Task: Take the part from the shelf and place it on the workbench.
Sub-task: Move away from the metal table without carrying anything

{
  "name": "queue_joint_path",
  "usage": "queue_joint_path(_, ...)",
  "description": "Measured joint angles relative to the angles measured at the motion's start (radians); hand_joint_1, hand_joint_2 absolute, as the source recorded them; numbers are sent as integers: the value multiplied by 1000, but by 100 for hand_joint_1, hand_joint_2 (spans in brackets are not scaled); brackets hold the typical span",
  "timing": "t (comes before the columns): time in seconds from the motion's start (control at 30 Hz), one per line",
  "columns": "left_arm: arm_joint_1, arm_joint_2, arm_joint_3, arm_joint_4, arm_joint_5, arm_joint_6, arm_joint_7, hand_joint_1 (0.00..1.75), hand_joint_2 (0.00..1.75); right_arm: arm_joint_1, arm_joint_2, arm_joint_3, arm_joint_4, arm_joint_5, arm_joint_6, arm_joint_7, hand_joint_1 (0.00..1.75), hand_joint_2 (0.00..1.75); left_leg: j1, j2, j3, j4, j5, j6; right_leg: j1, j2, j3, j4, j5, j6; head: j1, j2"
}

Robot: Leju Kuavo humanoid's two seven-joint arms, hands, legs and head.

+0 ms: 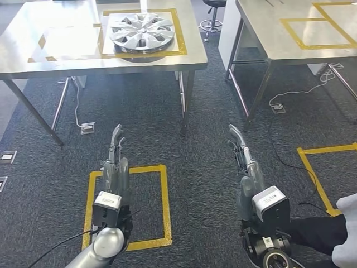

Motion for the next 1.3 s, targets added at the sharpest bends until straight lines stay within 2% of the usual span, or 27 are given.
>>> queue_joint_path(0.03, 1, 0, 0, 0, -1, 0, 1, 0, 0, 0, 0, 1, 0, 0, 0, 1, 0, 0, 1, 11, 0, 0, 0, -1, -4, -4, 20, -31, 22, 3, 2, 0)
queue_joint_path(0.07, 1, 0, 0, 0, -1, 0, 2, 0, 0, 0, 0, 2, 0, -1, 0, 1, 0, 0, 2, 21, 2, 0, -1, -2, -6, -14, 56, -95, 56, 5, 4, 0)
queue_joint_path(0.13, 0, 0, 0, -2, -2, 0, 3, 0, 0, -3, 0, 2, 0, -1, 0, 1, 0, 0, 0, 39, 5, 0, -3, -10, -1, -60, 132, -239, 102, 2, 9, 0)
queue_joint_path(0.17, 0, 0, 0, -4, -3, 0, 3, 0, 0, -5, 0, 3, -1, -1, 0, 1, 0, 0, -2, 47, 6, 0, -3, -16, 5, -78, 154, -282, 110, -4, 10, 0)
queue_joint_path(0.2, 0, 0, 1, -5, -3, 0, 3, 0, 0, -8, -1, 3, -1, -1, 0, 1, 0, 0, -3, 56, 6, 0, -2, -22, 11, -87, 161, -299, 108, -12, 9, 0)
queue_joint_path(0.27, -1, 0, 1, -8, -4, 0, 4, 0, 0, -10, -1, 4, -2, -1, 0, 1, 0, 0, -4, 74, 7, -1, -1, -35, 13, -66, 160, -305, 114, -30, 2, 0)
queue_joint_path(0.3, -2, 0, 1, -9, -5, 0, 4, 0, 0, -11, -2, 5, -2, -1, 1, 0, 0, 0, -3, 64, 5, 7, -9, -41, 12, -52, 159, -309, 119, -38, -3, 0)
queue_joint_path(0.33, -2, 0, 2, -9, -6, 0, 4, 0, 0, -12, -2, 5, -3, -1, 1, 1, 0, 0, -1, 42, -4, 32, -28, -45, 10, -41, 159, -313, 125, -47, -8, 0)
queue_joint_path(0.4, -1, 1, 3, -10, -7, 0, 5, 0, 0, -15, -2, 7, -4, -2, 3, 0, 0, 0, 0, -17, -57, 148, -93, -45, 9, -19, 155, -317, 133, -59, -23, 0)
queue_joint_path(0.47, 3, 3, 4, -10, -6, 0, 7, 0, 0, -14, -1, 8, -4, -2, 3, 1, 0, 0, -3, -40, -125, 280, -144, -43, 13, 7, 148, -317, 136, -65, -38, 0)
queue_joint_path(0.5, 4, 4, 4, -10, -5, 0, 7, 0, 0, -14, -1, 9, -4, -3, 3, 1, 0, 0, -4, -42, -139, 304, -143, -42, 14, 21, 146, -316, 138, -66, -44, 0)
queue_joint_path(0.53, 5, 5, 4, -10, -5, 0, 8, 0, 0, -13, -1, 10, -3, -3, 3, 1, 0, 0, -4, -44, -133, 287, -121, -40, 16, 36, 146, -315, 139, -66, -49, 0)
queue_joint_path(0.57, 5, 5, 4, -10, -5, 0, 8, 0, 0, -13, -1, 10, -3, -4, 3, 1, 0, 0, -5, -49, -109, 234, -86, -37, 16, 50, 145, -313, 139, -65, -54, 0)
queue_joint_path(0.63, 4, 6, 4, -10, -4, 0, 8, 0, 0, -14, -1, 11, -3, -4, 3, 0, 0, 0, -3, -86, -45, 94, -22, -28, 18, 76, 141, -305, 138, -61, -64, 0)
queue_joint_path(0.7, 4, 6, 5, -11, -1, 0, 7, 0, 0, -14, -1, 11, -4, -4, 2, 0, 0, 0, -3, -111, -13, 19, -1, -24, 18, 98, 130, -297, 137, -53, -66, 0)
queue_joint_path(0.77, 3, 5, 5, -12, 0, 0, 7, 0, 0, -13, -2, 11, -4, -4, 0, -1, 0, 0, -3, -96, -10, 8, -1, -18, 15, 117, 120, -295, 138, -40, -64, 0)
queue_joint_path(0.8, 1, 5, 5, -12, 0, 0, 7, 0, 0, -11, -2, 11, -4, -4, 0, -1, 0, 0, -2, -85, -7, 4, 1, -14, 15, 117, 115, -291, 136, -35, -65, 0)
queue_joint_path(0.87, 0, 3, 5, -14, 0, 0, 7, 0, 0, -11, -2, 11, -4, -4, -1, -2, 0, 0, 4, -61, -1, -5, 5, -5, 14, 82, 87, -235, 102, -23, -56, 0)
queue_joint_path(0.93, 0, 2, 5, -15, 1, 0, 7, 0, 0, -10, -2, 11, -4, -4, -2, -2, 0, 0, 3, -37, 2, -7, 4, -2, 9, 29, 30, -104, 35, -11, -41, 0)
queue_joint_path(0.97, 1, 2, 5, -15, 2, 0, 7, 0, 0, -9, -2, 11, -4, -4, -3, -2, 0, 0, 3, -25, 2, -7, 3, -2, 4, 14, 1, -41, 10, -6, -37, 0)
queue_joint_path(1.0, 1, 2, 5, -15, 4, 0, 7, 0, 0, -6, -2, 11, -4, -4, -4, -2, 0, 0, 3, -13, 3, -7, 2, -3, 0, 5, -15, -7, 3, -2, -36, 0)
queue_joint_path(1.03, 1, 2, 5, -15, 6, 0, 7, 0, 0, -4, -2, 11, -4, -4, -5, -2, 0, 0, 3, -1, 4, -7, 1, -5, -3, -2, -10, -12, 15, 1, -33, 0)
queue_joint_path(1.1, 0, 2, 5, -15, 9, 0, 7, 0, 0, -3, -2, 11, -4, -2, -7, -2, 0, 0, 5, 21, 11, -7, -4, -12, -8, -29, 56, -134, 80, 3, -25, 0)
queue_joint_path(1.17, -1, 2, 5, -16, 9, 0, 7, 0, 0, -3, -2, 11, -5, -1, -7, -1, 0, 0, 1, 39, 19, -6, -10, -22, 0, -71, 125, -263, 119, -4, -17, 0)
queue_joint_path(1.2, -1, 2, 5, -16, 10, 0, 7, 0, 0, -3, -2, 11, -5, 0, -8, -1, 0, 0, -1, 47, 22, -7, -12, -28, 5, -81, 139, -291, 123, -11, -16, 0)
queue_joint_path(1.27, -2, 2, 5, -17, 10, 0, 7, 0, 0, 0, -2, 11, -6, 1, -9, 0, 0, 0, -3, 68, 29, -12, -12, -41, 12, -63, 141, -300, 122, -25, -19, 0)
queue_joint_path(1.3, -3, 2, 5, -17, 10, 0, 7, 0, 0, 2, -2, 11, -6, 1, -9, 0, 0, 0, 0, 68, 33, -11, -15, -47, 10, -51, 143, -304, 126, -33, -20, 0)
